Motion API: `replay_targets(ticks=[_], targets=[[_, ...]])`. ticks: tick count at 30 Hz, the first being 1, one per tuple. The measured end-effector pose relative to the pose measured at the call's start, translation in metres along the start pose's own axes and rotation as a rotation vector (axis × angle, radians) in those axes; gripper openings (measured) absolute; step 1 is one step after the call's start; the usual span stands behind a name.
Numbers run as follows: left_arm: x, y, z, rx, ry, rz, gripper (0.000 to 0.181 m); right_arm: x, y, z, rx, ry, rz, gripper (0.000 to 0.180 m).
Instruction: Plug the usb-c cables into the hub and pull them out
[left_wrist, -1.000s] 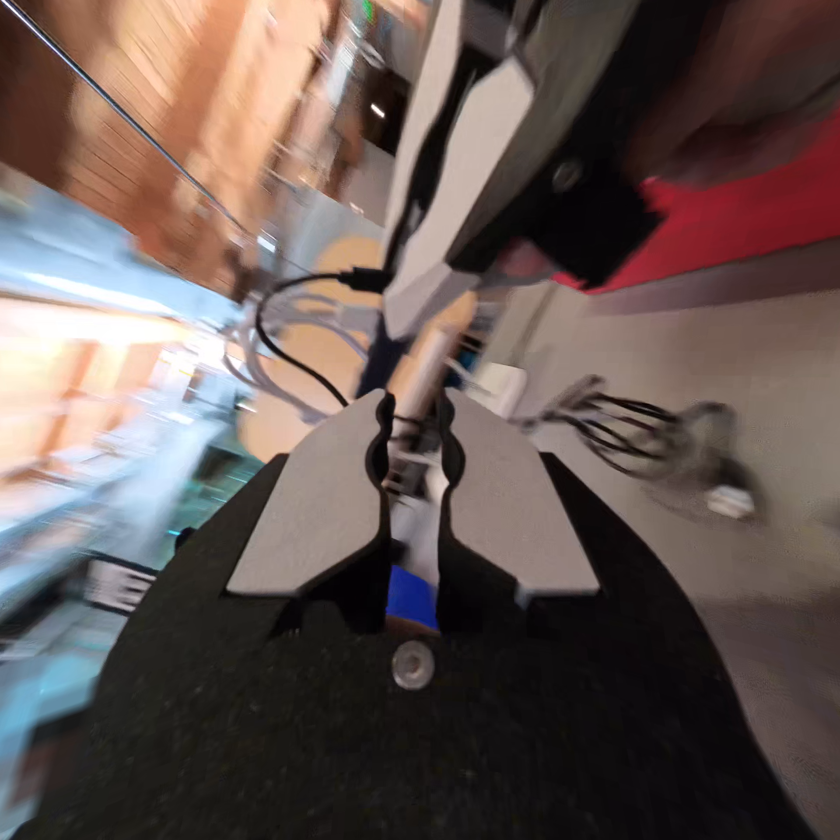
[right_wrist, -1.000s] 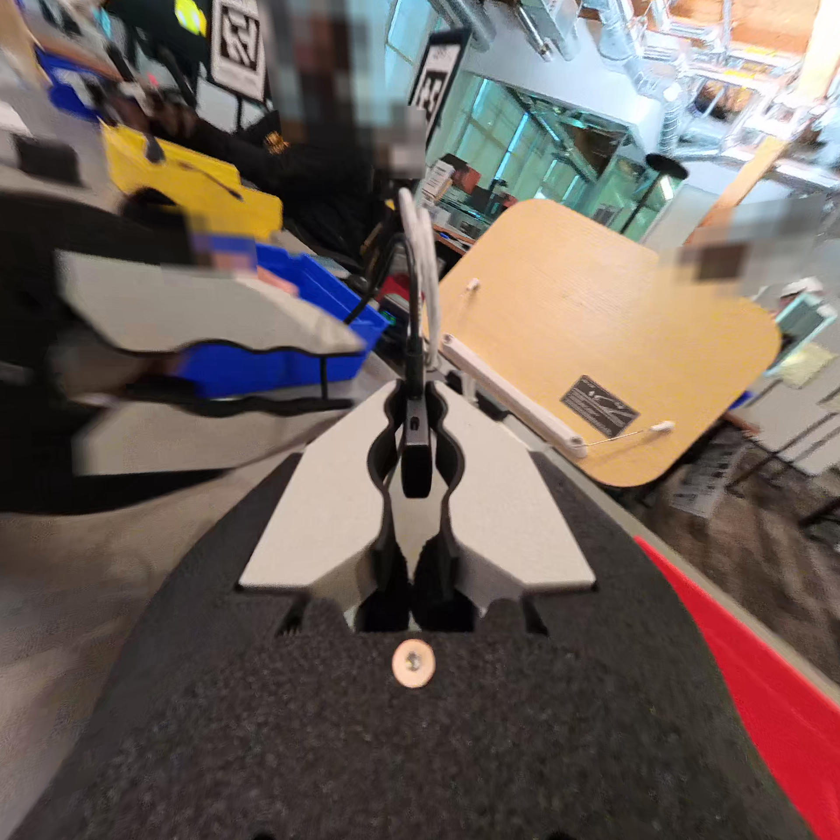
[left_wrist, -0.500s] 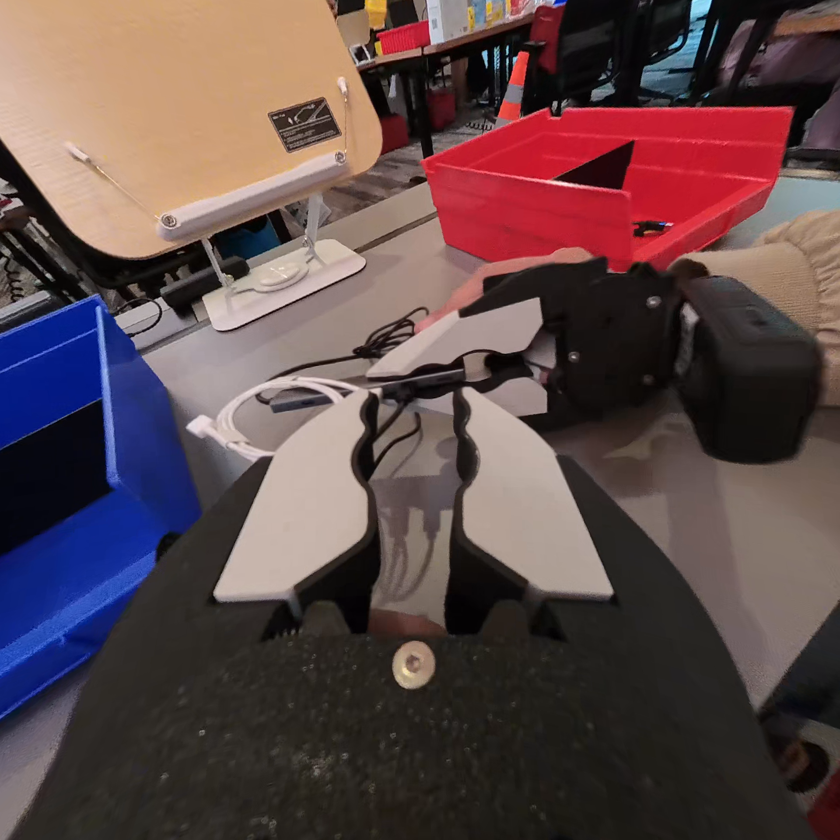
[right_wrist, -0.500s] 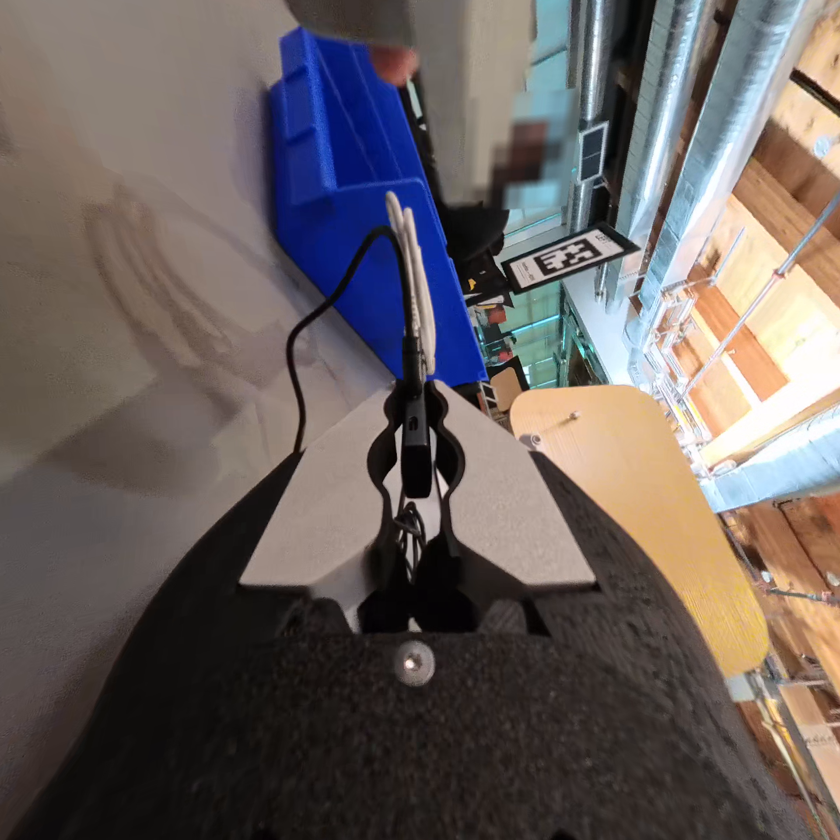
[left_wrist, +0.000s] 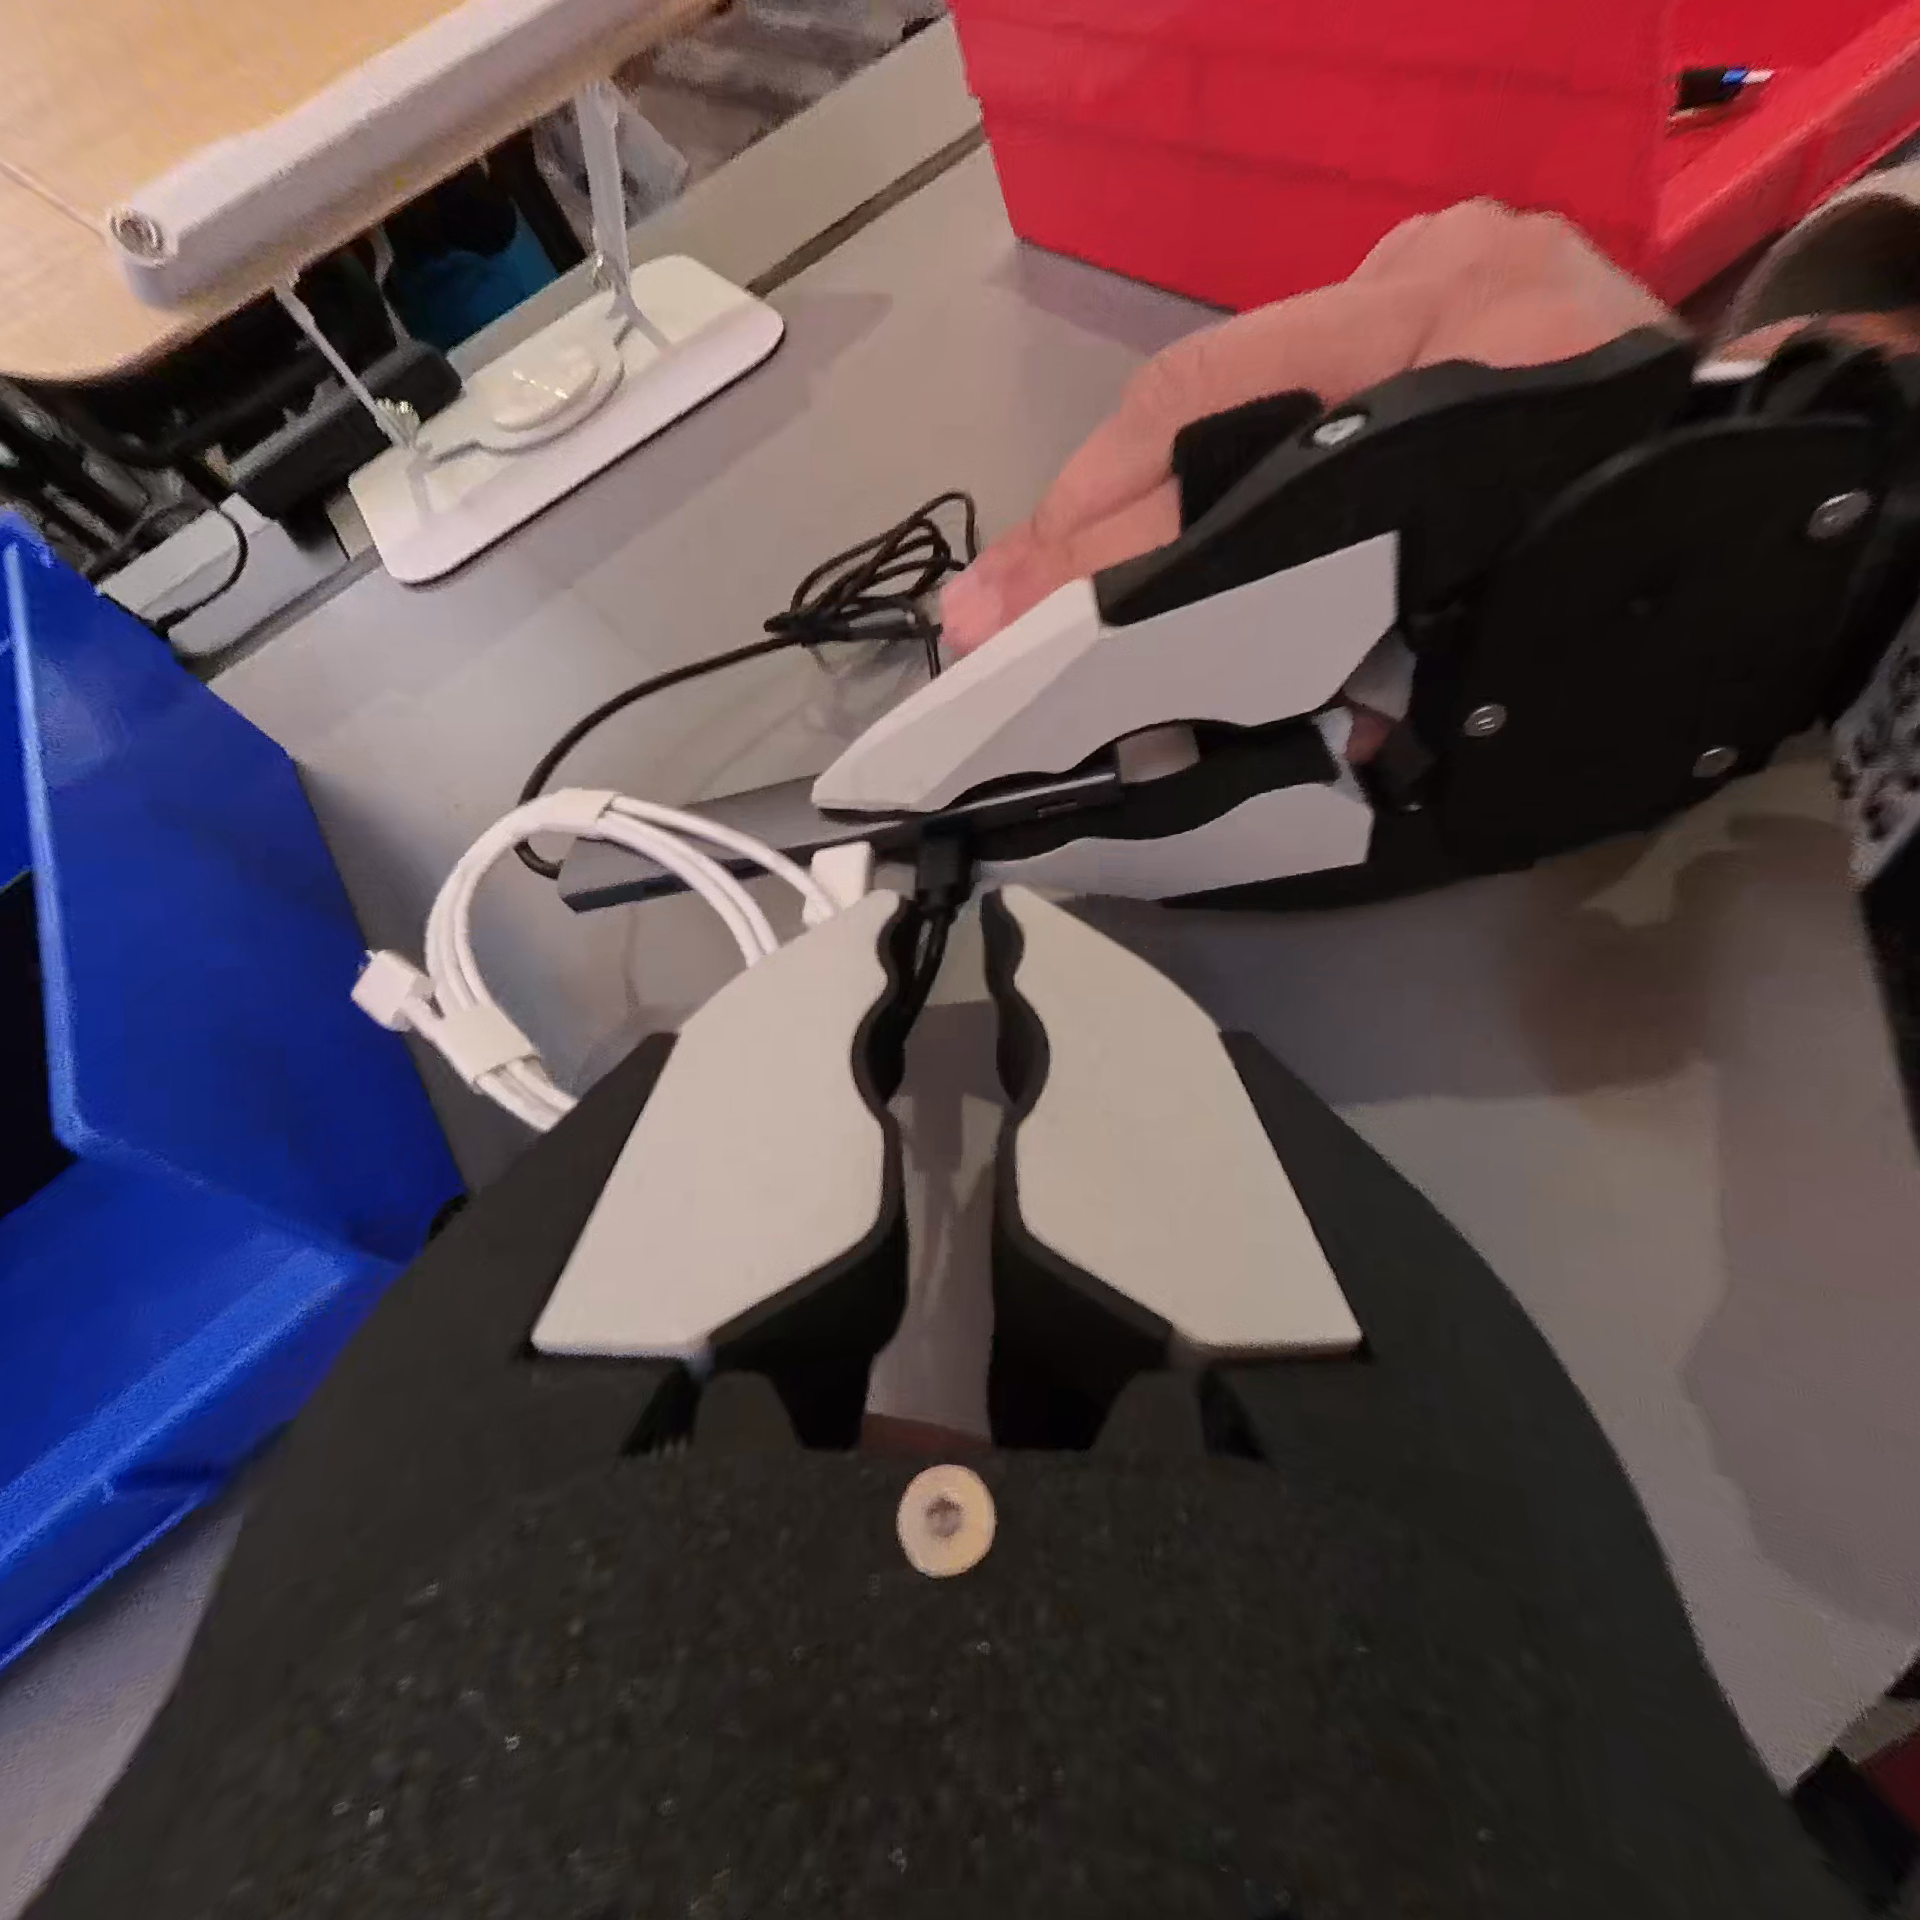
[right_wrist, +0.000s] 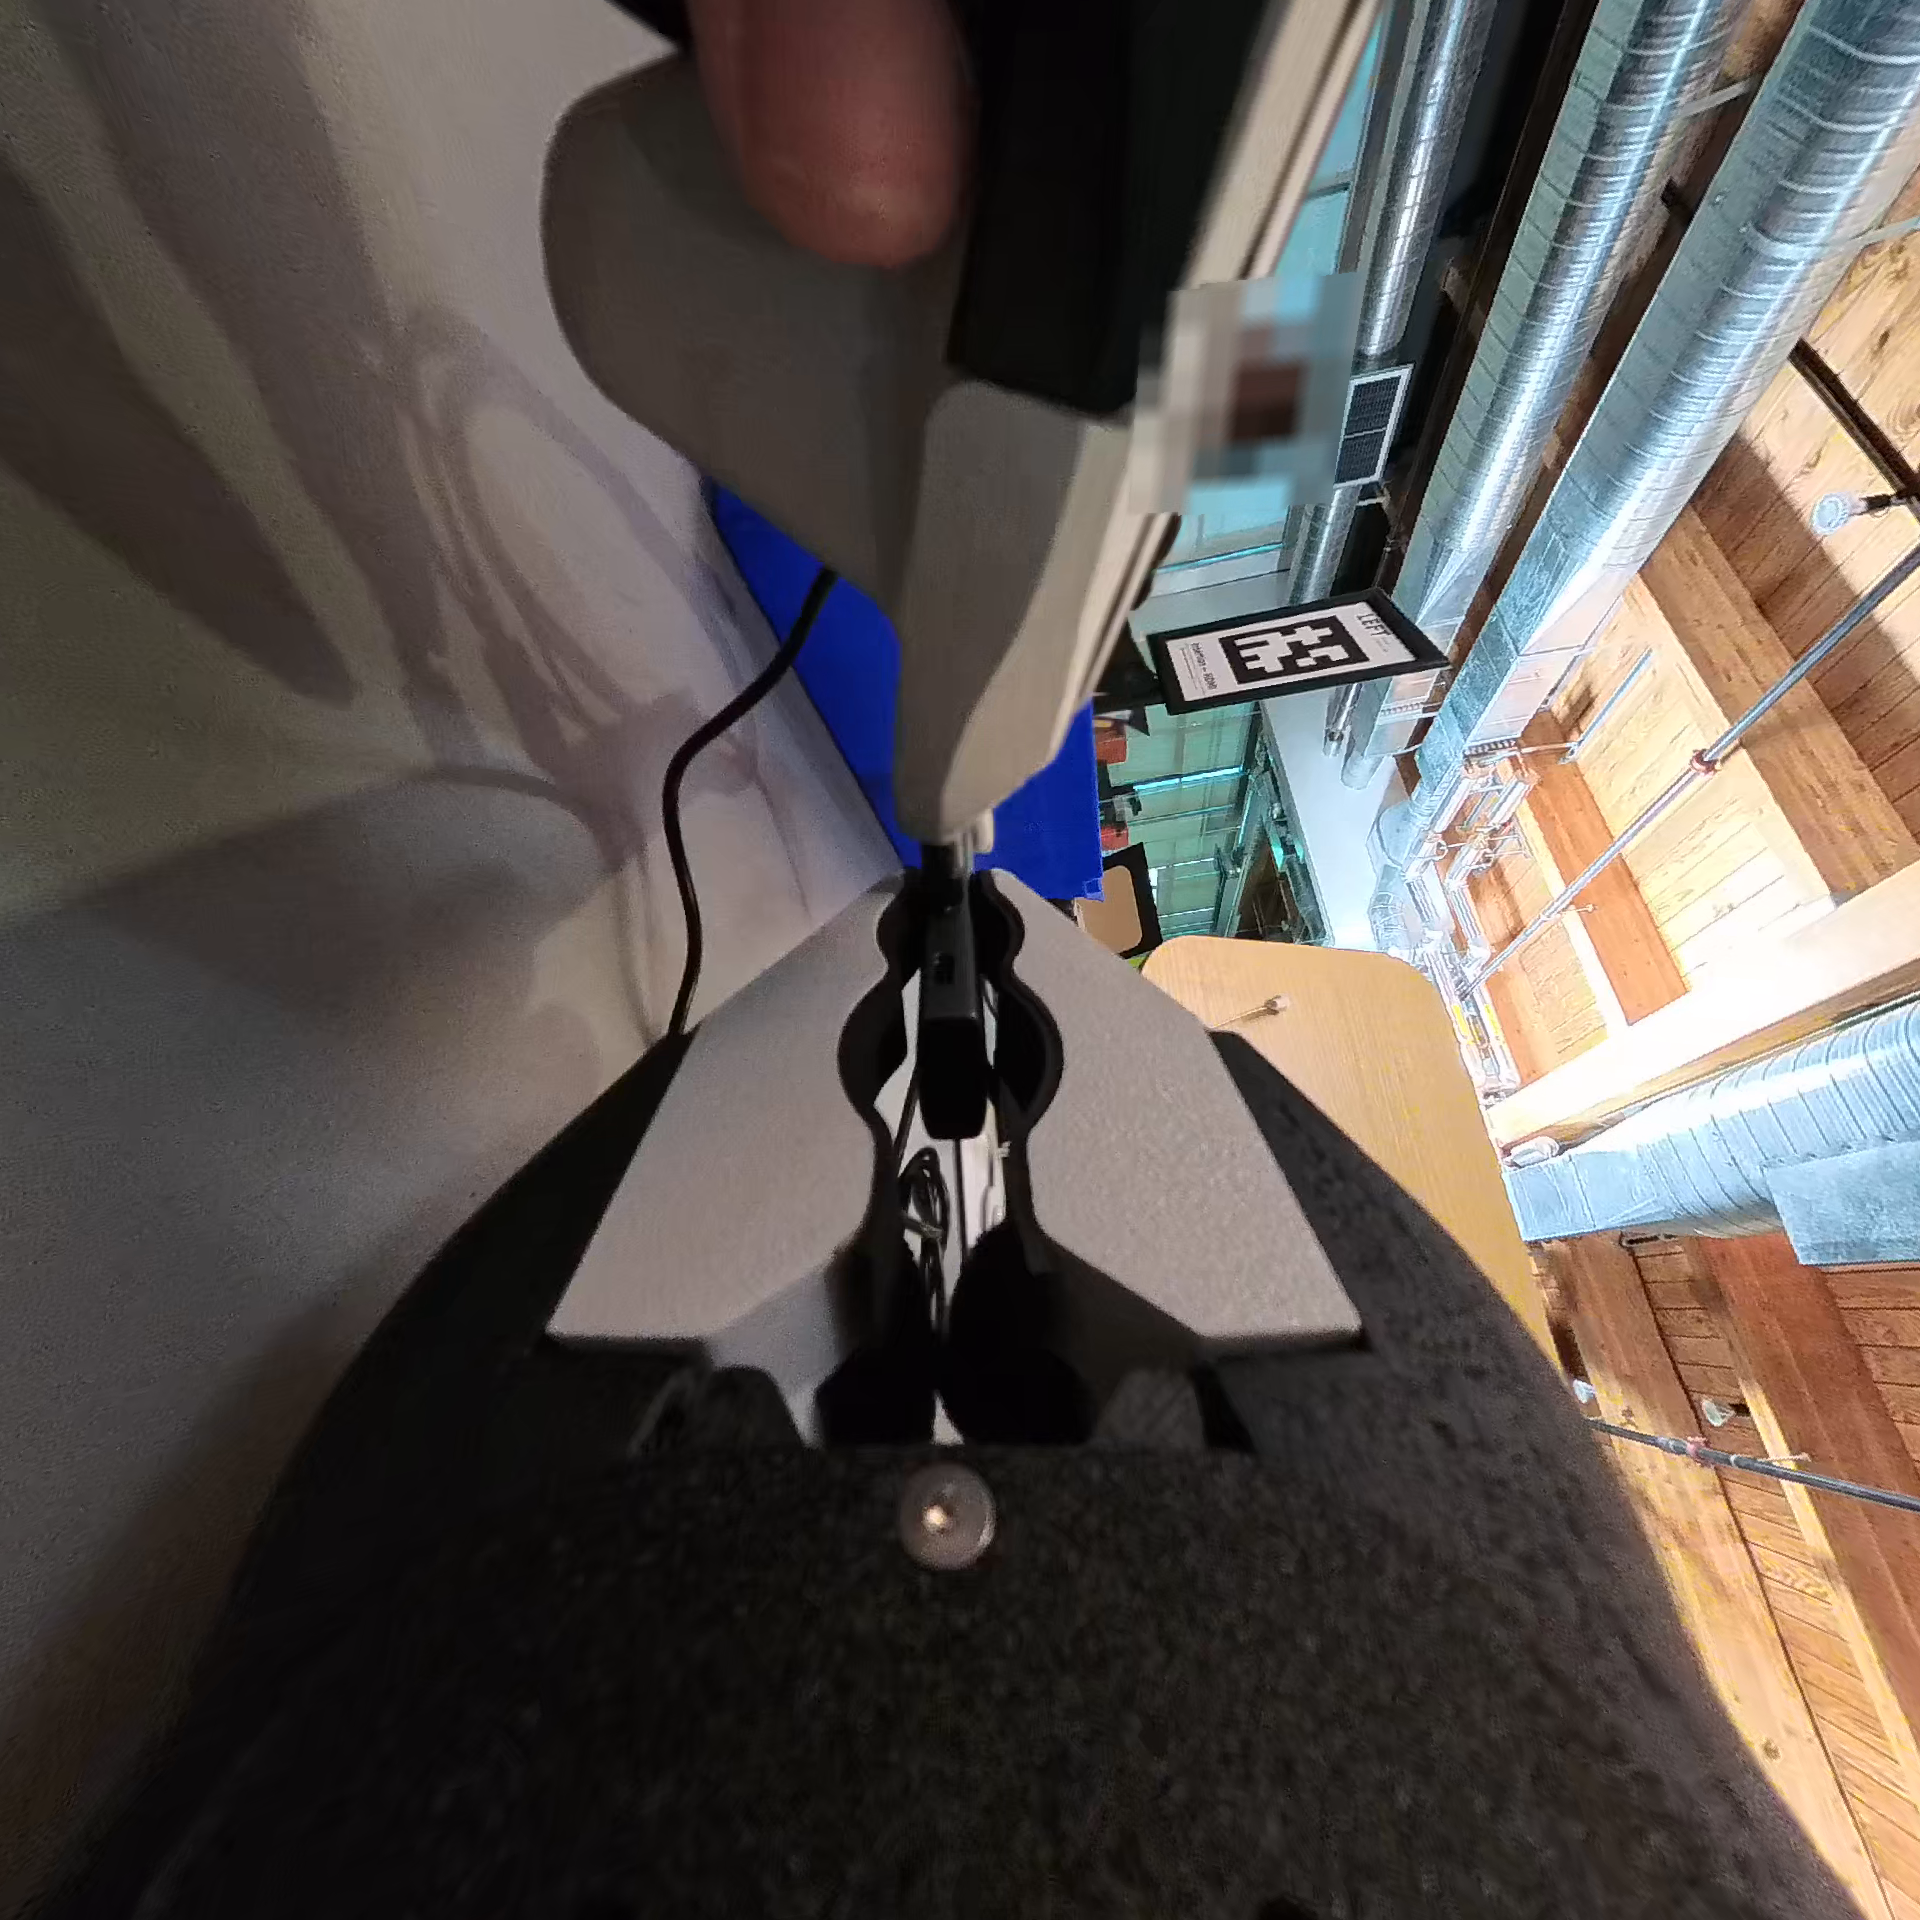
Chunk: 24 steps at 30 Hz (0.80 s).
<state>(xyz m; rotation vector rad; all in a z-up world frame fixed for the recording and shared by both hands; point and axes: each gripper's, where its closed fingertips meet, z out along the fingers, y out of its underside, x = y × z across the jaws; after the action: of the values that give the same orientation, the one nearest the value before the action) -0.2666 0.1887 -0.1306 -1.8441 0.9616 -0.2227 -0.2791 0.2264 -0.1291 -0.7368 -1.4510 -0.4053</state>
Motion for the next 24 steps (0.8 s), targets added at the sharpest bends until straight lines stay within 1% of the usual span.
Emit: replay_targets(ticks=[3, 8, 11, 13, 15, 17, 19, 20, 21, 24], targets=[[-0.001, 0.006, 0.003, -0.015, 0.007, -0.037, 0.005, -0.002, -0.001, 0.0, -0.001, -0.006, -0.011, 0.008], [-0.001, 0.006, 0.001, 0.004, 0.026, -0.081, 0.004, -0.005, 0.0, 0.001, 0.01, -0.019, 0.004, 0.009], [-0.002, 0.003, -0.004, 0.026, 0.038, -0.114, 0.004, -0.009, 0.026, 0.005, -0.089, -0.034, 0.008, 0.009], [-0.002, 0.004, -0.008, 0.019, 0.051, -0.114, 0.004, -0.006, 0.035, 0.005, -0.099, -0.035, 0.072, 0.008], [0.006, 0.01, -0.008, 0.006, 0.101, -0.104, 0.004, -0.005, 0.035, 0.005, -0.092, -0.034, 0.109, 0.009], [0.017, 0.029, -0.003, -0.079, 0.153, -0.087, 0.004, -0.005, 0.034, 0.004, -0.086, -0.029, 0.085, 0.009], [0.02, 0.033, 0.0, -0.076, 0.157, -0.088, 0.004, -0.008, 0.029, 0.003, -0.057, -0.042, 0.074, 0.009], [0.019, 0.029, -0.001, -0.054, 0.152, -0.084, 0.011, -0.008, 0.027, 0.003, -0.049, -0.041, 0.061, 0.009], [0.016, 0.023, -0.003, -0.024, 0.13, -0.079, 0.024, -0.009, 0.026, 0.003, -0.048, -0.044, 0.046, 0.009], [0.0, 0.004, -0.012, 0.071, 0.053, -0.079, 0.028, -0.02, 0.017, -0.002, 0.018, -0.092, -0.013, 0.009]])
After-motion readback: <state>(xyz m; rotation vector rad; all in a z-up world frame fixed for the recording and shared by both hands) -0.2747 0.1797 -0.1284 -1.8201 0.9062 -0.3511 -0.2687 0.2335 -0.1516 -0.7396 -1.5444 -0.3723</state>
